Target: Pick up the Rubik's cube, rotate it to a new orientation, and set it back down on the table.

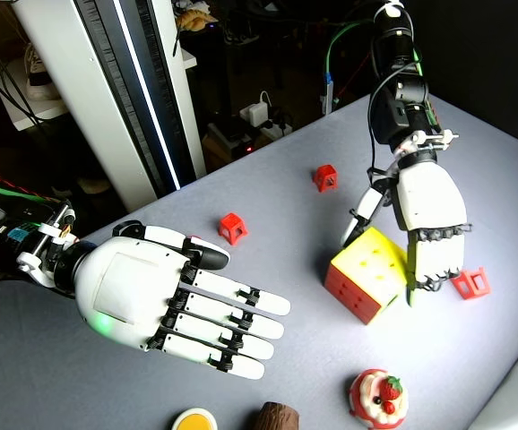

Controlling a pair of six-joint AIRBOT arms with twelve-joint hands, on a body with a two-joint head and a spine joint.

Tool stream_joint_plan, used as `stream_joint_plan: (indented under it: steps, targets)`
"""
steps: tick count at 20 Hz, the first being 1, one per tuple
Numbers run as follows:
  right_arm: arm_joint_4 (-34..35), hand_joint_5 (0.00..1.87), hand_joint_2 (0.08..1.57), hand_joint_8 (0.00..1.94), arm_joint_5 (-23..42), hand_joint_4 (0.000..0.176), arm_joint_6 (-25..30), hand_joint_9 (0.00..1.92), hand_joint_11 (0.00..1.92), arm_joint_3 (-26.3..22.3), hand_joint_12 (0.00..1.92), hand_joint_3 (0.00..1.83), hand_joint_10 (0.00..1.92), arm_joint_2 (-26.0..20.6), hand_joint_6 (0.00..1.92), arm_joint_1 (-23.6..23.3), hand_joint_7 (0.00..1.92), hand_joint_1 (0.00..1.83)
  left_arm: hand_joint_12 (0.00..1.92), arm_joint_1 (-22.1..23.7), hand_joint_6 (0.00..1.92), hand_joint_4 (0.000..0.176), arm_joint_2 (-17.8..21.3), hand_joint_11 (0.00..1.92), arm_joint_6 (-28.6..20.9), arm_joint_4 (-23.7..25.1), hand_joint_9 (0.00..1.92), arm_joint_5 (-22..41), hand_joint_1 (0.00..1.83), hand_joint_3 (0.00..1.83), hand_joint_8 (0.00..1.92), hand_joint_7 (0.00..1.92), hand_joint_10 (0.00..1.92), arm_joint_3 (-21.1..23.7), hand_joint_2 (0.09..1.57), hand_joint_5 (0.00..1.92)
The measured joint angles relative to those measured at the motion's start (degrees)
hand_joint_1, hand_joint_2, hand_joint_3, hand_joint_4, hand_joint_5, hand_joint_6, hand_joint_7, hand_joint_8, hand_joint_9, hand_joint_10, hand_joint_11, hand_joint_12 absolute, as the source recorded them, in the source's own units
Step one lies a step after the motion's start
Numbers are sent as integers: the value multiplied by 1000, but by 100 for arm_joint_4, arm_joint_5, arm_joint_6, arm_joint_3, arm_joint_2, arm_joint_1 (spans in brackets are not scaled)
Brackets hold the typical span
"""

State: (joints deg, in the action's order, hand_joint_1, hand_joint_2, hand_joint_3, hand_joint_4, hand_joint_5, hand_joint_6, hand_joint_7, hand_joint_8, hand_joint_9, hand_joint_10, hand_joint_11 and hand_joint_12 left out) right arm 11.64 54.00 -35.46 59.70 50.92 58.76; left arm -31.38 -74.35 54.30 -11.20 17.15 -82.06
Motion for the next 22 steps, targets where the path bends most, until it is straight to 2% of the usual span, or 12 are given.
stream_joint_plan:
  steps: [2, 5, 7, 8, 12, 13, 14, 16, 17, 19, 20, 22]
  targets:
    - [-59, 0, 1303, 0, 68, 0, 0, 0, 7, 17, 345, 13, 0, 0, 0, 0, 0, 619, 1921, 2, 1300, 0, 74, 778, -39, 197, 671, 87, 1110, 4, 1879, 639, 1919, 94, 1233, 769]
    - [-140, 0, 1367, 0, 232, 0, 0, 4, 0, 70, 264, 10, 1, 0, 0, 0, 0, 470, 1921, 0, 1698, 3, 234, 906, -356, 560, 865, 382, 1128, 985, 1868, 739, 1921, 245, 851, 738]
    - [-232, 0, 1412, 0, 319, 0, 2, 19, 0, 118, 229, 22, 8, 0, 0, 0, 0, 378, 1921, 0, 1829, 45, 328, 1108, -636, 769, 1025, 785, 1146, 1297, 1919, 844, 1921, 369, 706, 828]
    - [-249, 0, 1473, 0, 363, 0, 2, 23, 0, 138, 349, 21, 12, 9, 0, 0, 0, 351, 1921, 0, 1878, 0, 374, 1102, -673, 922, 978, 935, 1083, 1085, 1921, 785, 1921, 428, 865, 631]
    - [-400, 0, 1489, 9, 669, 0, 2, 85, 0, 308, 611, 0, 56, 116, 0, 0, 27, 1, 1921, -109, 1917, 47, 599, 1080, -955, 1220, 946, 1464, 1096, 1099, 1869, 738, 1921, 678, 839, 704]
    - [-426, 5, 1464, 13, 741, 0, 4, 97, 0, 387, 618, 0, 65, 173, 2, 0, 43, 52, 1921, -138, 1860, 44, 625, 1066, -1043, 1257, 950, 1624, 1109, 1102, 1885, 735, 1921, 691, 824, 732]
    - [-435, 20, 1395, 11, 791, 0, 4, 114, 0, 472, 676, 0, 83, 251, 9, 0, 53, 52, 1921, -155, 1822, 0, 664, 1141, -1088, 1268, 1015, 1770, 1041, 1005, 1914, 903, 1921, 723, 860, 708]
    - [-501, 1, 1377, 1, 870, 0, 2, 91, 0, 678, 684, 0, 103, 422, 0, -2, 36, 41, 1921, -181, 1917, 0, 774, 1433, -1137, 1338, 1314, 2129, 1368, 758, 1921, 1214, 1921, 822, 795, 1065]
    - [-511, 14, 1365, 2, 890, 0, 2, 77, 0, 734, 764, 0, 109, 481, 5, -9, 41, 47, 1921, -203, 1920, 0, 809, 1450, -1141, 1338, 1346, 2293, 1284, 762, 1921, 1251, 1921, 870, 811, 1091]
    - [-619, 87, 1364, 8, 914, 0, -2, 104, 0, 872, 996, 0, 141, 634, 35, -109, 67, 62, 1921, -238, 1778, 0, 887, 1261, -1233, 1440, 1194, 2583, 1196, 1329, 1912, 974, 1921, 951, 662, 818]
    - [-662, 78, 1374, 2, 933, 0, 2, 102, 0, 916, 930, 2, 158, 699, 31, -160, 57, 13, 1921, -243, 1743, 0, 901, 1238, -1228, 1464, 1176, 2647, 1200, 1361, 1919, 965, 1921, 992, 642, 834]
    - [-811, 75, 1385, 0, 1008, 0, 2, 43, 0, 1029, 479, 1, 181, 841, 26, -293, 72, 4, 1921, -247, 1920, 0, 935, 1342, -1255, 1513, 1299, 2920, 1353, 859, 1921, 1267, 1921, 1067, 740, 1205]
